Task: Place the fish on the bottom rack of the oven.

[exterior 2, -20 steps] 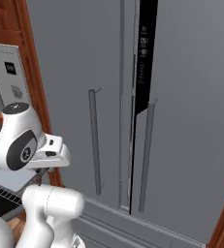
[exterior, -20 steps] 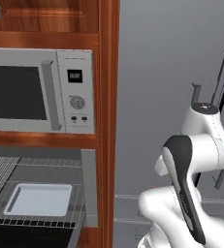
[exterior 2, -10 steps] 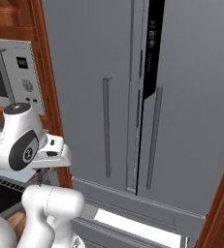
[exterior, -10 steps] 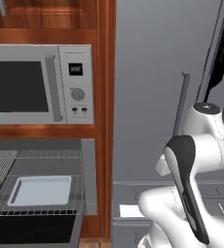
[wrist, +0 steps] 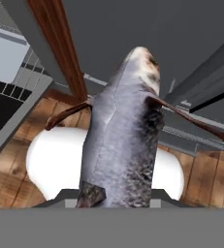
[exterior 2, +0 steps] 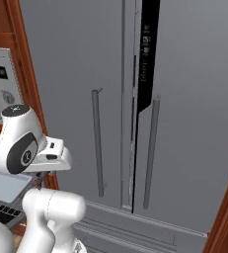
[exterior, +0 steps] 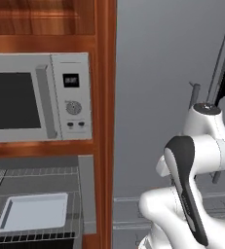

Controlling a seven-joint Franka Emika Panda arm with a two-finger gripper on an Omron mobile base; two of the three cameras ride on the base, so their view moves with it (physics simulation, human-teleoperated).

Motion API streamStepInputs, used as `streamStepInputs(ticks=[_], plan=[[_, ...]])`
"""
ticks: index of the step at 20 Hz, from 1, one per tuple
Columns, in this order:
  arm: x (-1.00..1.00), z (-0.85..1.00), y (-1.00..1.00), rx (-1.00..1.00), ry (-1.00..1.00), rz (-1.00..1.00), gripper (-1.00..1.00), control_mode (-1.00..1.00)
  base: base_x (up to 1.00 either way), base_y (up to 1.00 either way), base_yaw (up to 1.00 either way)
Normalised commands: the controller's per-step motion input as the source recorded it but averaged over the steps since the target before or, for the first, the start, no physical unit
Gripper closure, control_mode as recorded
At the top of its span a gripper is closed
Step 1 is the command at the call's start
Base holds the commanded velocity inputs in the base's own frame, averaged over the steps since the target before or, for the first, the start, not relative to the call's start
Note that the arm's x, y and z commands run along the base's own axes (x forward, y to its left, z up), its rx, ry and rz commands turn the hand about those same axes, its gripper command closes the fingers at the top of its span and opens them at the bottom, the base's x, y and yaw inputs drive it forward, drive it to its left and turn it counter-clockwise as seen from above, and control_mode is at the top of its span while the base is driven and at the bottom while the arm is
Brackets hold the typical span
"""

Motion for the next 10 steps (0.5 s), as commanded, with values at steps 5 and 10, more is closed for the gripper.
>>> streamStepInputs(ticks=[5, 10], plan=[[0.0, 0.0, 0.0, 0.0, 0.0, 0.0, 1.0, 1.0, 0.59, 0.94, 0.0], [0.0, 0.0, 0.0, 0.0, 0.0, 0.0, 1.0, 1.0, 0.08, 1.0, 0.01]])
